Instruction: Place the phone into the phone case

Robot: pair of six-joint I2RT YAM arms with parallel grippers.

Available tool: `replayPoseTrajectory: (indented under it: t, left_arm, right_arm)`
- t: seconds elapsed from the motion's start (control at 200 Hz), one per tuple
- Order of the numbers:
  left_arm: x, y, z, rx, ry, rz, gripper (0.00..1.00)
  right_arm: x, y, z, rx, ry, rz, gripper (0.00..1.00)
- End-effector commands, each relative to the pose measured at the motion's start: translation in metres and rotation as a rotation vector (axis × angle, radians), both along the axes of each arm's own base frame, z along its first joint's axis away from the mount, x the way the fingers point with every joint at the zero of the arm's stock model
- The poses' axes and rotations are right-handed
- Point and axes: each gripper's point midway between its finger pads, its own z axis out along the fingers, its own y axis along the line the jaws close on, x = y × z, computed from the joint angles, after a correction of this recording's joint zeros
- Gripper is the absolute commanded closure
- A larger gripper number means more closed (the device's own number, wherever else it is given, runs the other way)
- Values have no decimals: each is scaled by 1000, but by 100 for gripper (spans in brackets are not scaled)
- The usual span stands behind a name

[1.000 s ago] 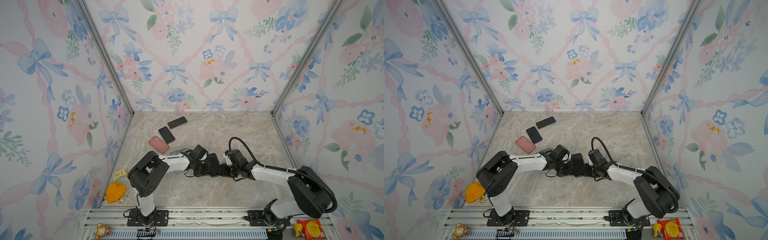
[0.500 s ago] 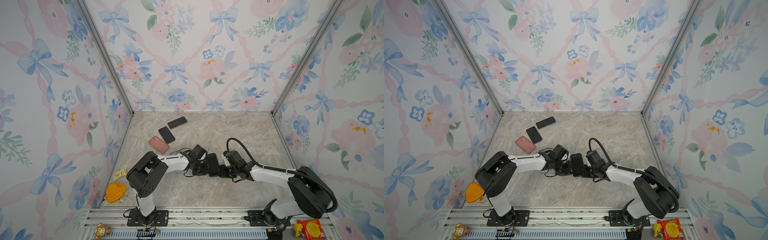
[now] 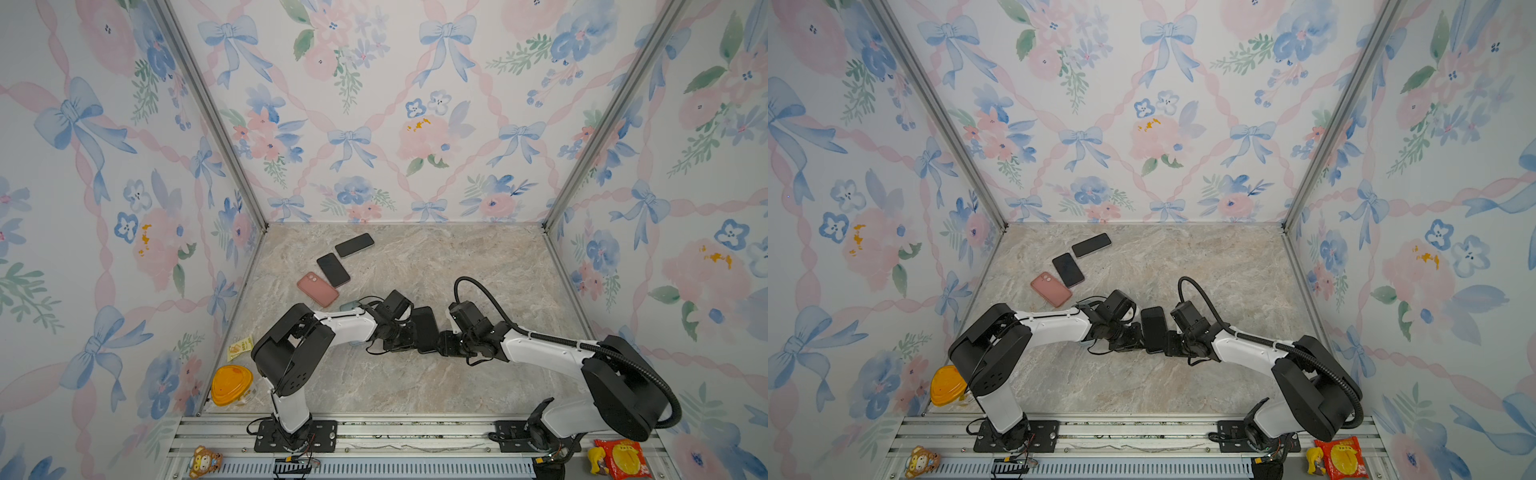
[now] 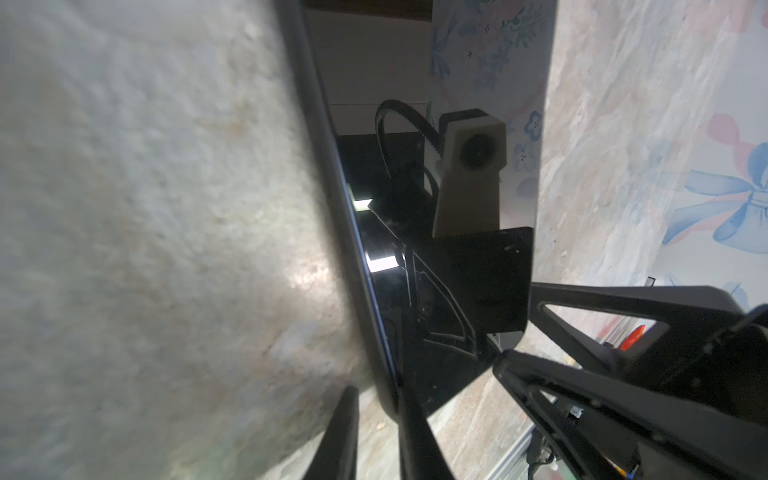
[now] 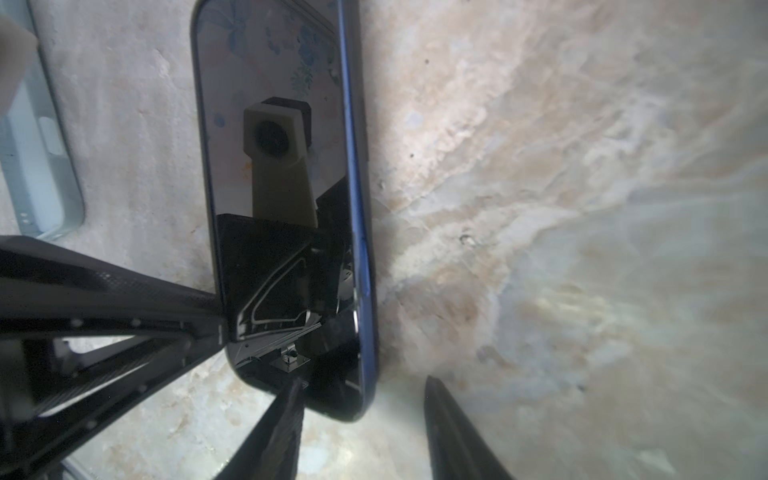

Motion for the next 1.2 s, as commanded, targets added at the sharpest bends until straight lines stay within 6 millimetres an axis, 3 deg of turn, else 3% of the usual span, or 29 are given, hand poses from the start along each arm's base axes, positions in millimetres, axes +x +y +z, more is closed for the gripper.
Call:
replayPoseTrajectory:
  t: [0.0, 0.27, 0.71, 1.195]
  left_arm:
    - [-13, 21, -15, 88, 22, -15, 81]
    - [-9, 17, -4, 61, 0, -27, 74]
    - [0, 4, 6, -35, -16, -21, 63]
    - [-2, -4, 0, -64, -3, -40, 67]
  right_arm:
    - [-2, -14, 5, -94, -2, 0, 50]
    - [3, -4, 15, -55, -43, 43, 55]
    - [6, 13, 10, -21, -39, 73, 69]
    - [2, 24, 9, -7, -29, 106, 75]
